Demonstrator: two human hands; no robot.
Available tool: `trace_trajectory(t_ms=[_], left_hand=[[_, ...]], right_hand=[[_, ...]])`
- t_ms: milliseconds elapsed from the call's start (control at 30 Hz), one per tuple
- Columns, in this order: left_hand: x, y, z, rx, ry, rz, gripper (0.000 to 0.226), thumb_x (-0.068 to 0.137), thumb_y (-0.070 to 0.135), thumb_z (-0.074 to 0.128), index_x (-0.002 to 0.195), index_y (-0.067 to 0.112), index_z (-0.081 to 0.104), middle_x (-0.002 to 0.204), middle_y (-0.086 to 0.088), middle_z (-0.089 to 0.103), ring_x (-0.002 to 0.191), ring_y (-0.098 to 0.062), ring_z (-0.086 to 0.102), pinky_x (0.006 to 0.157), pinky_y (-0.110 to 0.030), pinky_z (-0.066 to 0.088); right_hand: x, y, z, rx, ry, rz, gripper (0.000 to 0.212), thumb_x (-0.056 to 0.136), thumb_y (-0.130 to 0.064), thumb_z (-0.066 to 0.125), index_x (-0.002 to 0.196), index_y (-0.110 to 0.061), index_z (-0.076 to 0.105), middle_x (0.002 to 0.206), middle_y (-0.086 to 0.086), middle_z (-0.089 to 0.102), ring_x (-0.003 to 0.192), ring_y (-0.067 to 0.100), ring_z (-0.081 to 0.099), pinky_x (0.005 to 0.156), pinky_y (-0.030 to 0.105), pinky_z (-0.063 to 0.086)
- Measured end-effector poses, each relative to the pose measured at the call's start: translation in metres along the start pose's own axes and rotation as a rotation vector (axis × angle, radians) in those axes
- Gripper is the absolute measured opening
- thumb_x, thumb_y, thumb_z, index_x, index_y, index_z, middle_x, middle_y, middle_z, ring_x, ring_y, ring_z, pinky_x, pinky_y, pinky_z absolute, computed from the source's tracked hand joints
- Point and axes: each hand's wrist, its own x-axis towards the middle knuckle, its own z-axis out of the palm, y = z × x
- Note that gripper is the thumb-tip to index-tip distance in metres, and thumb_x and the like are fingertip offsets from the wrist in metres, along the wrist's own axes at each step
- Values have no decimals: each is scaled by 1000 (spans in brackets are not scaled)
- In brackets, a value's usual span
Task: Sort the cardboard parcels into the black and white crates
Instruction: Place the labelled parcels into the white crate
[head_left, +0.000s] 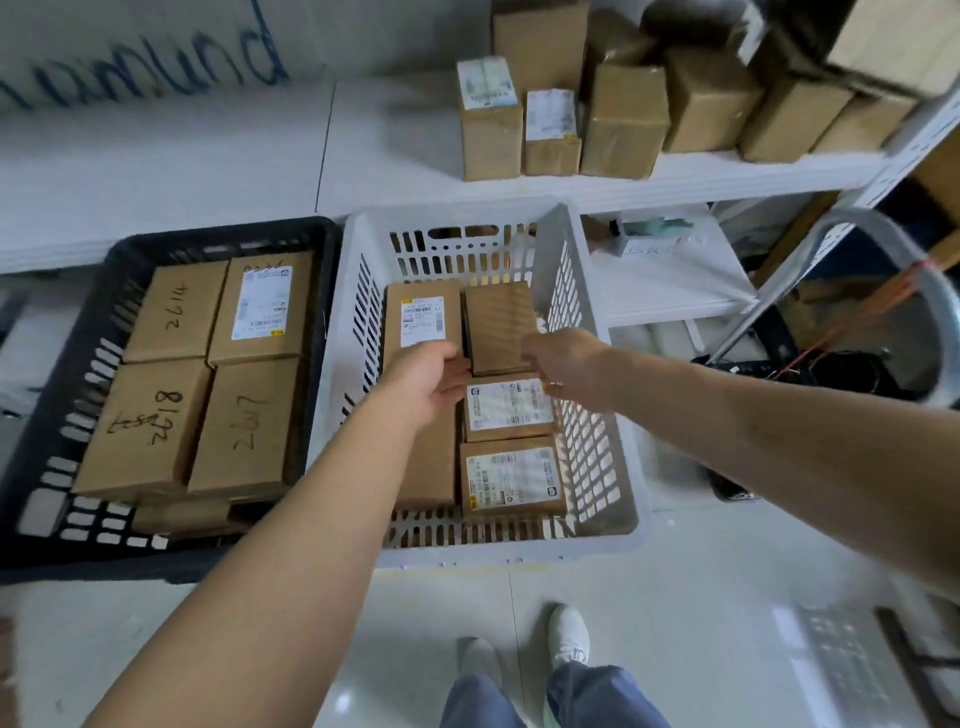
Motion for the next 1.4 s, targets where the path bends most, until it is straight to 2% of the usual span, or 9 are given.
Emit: trace_trajectory(t_ms=[133, 233, 500, 600, 700, 900, 1133, 1267, 1400], left_hand=[[-36, 49, 19, -17, -132, 162, 11, 94, 13, 53, 99, 7, 61, 83, -7, 67, 72, -19, 63, 66, -31, 52], [-61, 73, 38, 25, -250, 258, 12, 93, 15, 53, 90, 9, 63, 78, -4, 69, 68, -17, 64, 62, -30, 51], [-137, 88, 96, 279, -656, 347, 15, 94, 21, 51, 89, 11, 61, 90, -6, 65, 78, -16, 62, 71, -26, 50], [-165, 66, 114, 385, -837, 318, 18, 96, 24, 50, 89, 11, 61, 89, -4, 65, 89, -18, 64, 83, -30, 52], [-199, 29, 136, 494, -1000, 248, 22, 98, 24, 48, 85, 11, 60, 84, -5, 64, 89, -20, 64, 93, -36, 48], [-283, -63, 168, 694, -1289, 140, 25, 97, 25, 49, 85, 8, 62, 87, -7, 64, 88, -23, 63, 86, -35, 50], [-358, -155, 178, 859, -1428, 59, 26, 97, 25, 47, 84, 8, 61, 83, -7, 64, 84, -23, 63, 90, -37, 49], [-400, -205, 177, 900, -1448, -8, 28, 98, 25, 46, 79, 8, 59, 79, -8, 63, 81, -23, 61, 79, -35, 51], [-445, -262, 174, 941, -1460, -38, 27, 97, 24, 48, 79, 8, 59, 82, -10, 63, 82, -24, 62, 71, -33, 52]], right_hand=[[-35, -33, -28, 103, 134, -156, 27, 96, -26, 45, 70, -22, 47, 70, -3, 44, 60, 9, 39, 58, 22, 34], [-64, -46, -41, 135, 250, -256, 32, 94, -39, 48, 87, -12, 62, 84, 9, 55, 73, 19, 48, 70, 32, 38], [-155, -17, -79, 380, 716, -281, 48, 91, -51, 48, 111, -10, 63, 97, 0, 63, 91, 18, 57, 85, 34, 44], [-204, 21, -70, 482, 872, -164, 46, 91, -50, 50, 111, -12, 66, 91, 1, 63, 87, 21, 58, 77, 33, 45], [-259, 69, -55, 554, 1033, -19, 43, 91, -50, 49, 102, -13, 68, 108, 9, 68, 101, 28, 63, 88, 37, 50], [-376, 147, -24, 634, 1320, 206, 52, 91, -51, 49, 120, -10, 62, 119, 8, 64, 107, 23, 60, 99, 39, 46], [-460, 222, 23, 781, 1484, 371, 54, 92, -49, 49, 122, -5, 60, 104, 2, 61, 94, 17, 56, 90, 32, 45], [-512, 271, 45, 868, 1545, 447, 59, 91, -50, 50, 127, -3, 54, 127, 8, 57, 113, 24, 54, 93, 33, 43], [-564, 323, 65, 925, 1564, 494, 60, 91, -51, 49, 128, -4, 52, 126, 10, 57, 113, 24, 56, 96, 35, 45]])
